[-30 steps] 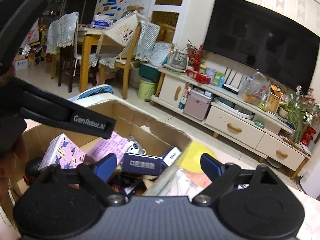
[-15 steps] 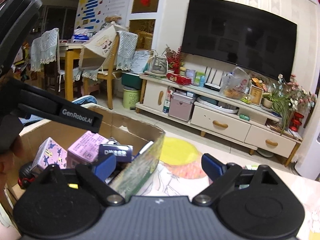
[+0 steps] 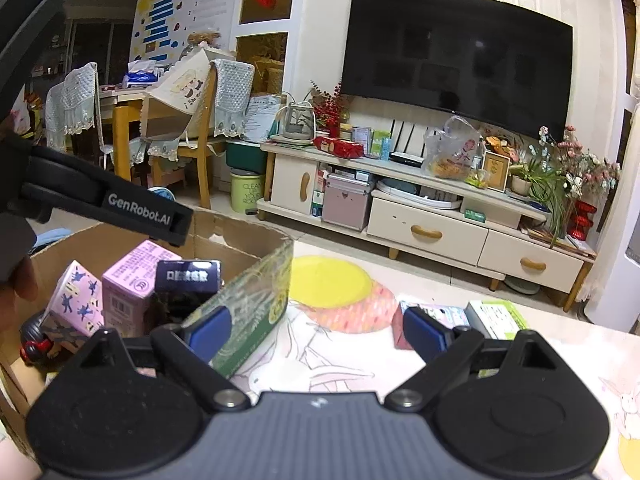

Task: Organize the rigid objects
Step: 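Withdraw both open tools from the cardboard box toward the table, then move left tool to pink-blue candy box while right gripper grasps green granule box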

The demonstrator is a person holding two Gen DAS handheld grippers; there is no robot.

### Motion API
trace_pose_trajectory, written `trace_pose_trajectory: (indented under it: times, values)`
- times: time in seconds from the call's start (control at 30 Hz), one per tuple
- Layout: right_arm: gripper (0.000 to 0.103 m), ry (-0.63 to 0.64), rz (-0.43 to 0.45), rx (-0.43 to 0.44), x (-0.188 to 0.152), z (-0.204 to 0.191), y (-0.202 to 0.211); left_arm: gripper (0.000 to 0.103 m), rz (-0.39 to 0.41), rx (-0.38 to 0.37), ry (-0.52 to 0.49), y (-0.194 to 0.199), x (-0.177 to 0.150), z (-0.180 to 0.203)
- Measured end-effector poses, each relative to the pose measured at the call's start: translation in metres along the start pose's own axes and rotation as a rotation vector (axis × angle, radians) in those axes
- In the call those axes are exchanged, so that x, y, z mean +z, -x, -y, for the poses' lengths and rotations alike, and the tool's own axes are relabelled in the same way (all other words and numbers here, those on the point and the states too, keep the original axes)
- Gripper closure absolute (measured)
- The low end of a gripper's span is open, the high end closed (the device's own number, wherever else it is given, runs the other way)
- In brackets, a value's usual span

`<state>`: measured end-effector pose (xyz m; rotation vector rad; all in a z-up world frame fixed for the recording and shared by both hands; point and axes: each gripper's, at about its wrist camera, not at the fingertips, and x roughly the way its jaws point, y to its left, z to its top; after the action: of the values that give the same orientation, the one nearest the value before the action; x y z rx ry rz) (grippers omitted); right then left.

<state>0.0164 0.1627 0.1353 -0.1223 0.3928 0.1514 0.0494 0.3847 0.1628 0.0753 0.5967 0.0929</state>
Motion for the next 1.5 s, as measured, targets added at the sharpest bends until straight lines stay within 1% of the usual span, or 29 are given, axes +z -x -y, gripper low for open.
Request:
trace_pose_trajectory:
  times: [0.27,0.43,0.73,0.87,0.93,1.03,1.13,1.27,1.37,1.47,1.5]
  values:
    - [0.01,-0.025,-0.006,-0.023,-0.014,0.02,0.003,0.0,0.005,-0.026,-0.039,-0.001,-0.001,0.0]
    - [0.01,-0.05,-0.017,-0.064,-0.03,0.037,0.004,0.0,0.016,-0.051,-0.048,0.002,-0.002,0.0]
    - [0.01,-0.101,-0.041,-0.169,-0.066,0.085,-0.006,0.0,0.042,-0.109,-0.037,0.008,-0.007,0.003]
    - [0.01,-0.119,-0.049,-0.225,-0.078,0.112,-0.019,0.0,0.03,-0.143,-0.029,0.007,-0.009,0.003]
    - [0.01,-0.145,-0.053,-0.24,-0.082,0.128,-0.027,0.0,0.018,-0.161,-0.034,0.005,-0.009,0.005]
    - [0.01,-0.174,-0.061,-0.255,-0.083,0.148,-0.042,0.0,0.007,-0.172,-0.051,0.004,-0.01,0.008]
    - [0.01,-0.171,-0.064,-0.261,-0.08,0.161,-0.058,0.0,0.005,-0.178,-0.076,0.004,-0.011,0.013]
    - [0.01,-0.177,-0.079,-0.248,-0.073,0.176,-0.081,0.0,-0.005,-0.195,-0.104,0.003,-0.015,0.019]
    - [0.01,-0.186,-0.084,-0.222,-0.068,0.183,-0.095,0.0,-0.011,-0.205,-0.132,0.002,-0.019,0.024]
    - [0.008,-0.183,-0.085,-0.216,-0.062,0.187,-0.108,0.0,-0.016,-0.213,-0.148,0.0,-0.02,0.025]
    - [0.005,-0.182,-0.086,-0.212,-0.06,0.188,-0.111,0.0,-0.018,-0.215,-0.149,-0.001,-0.019,0.026]
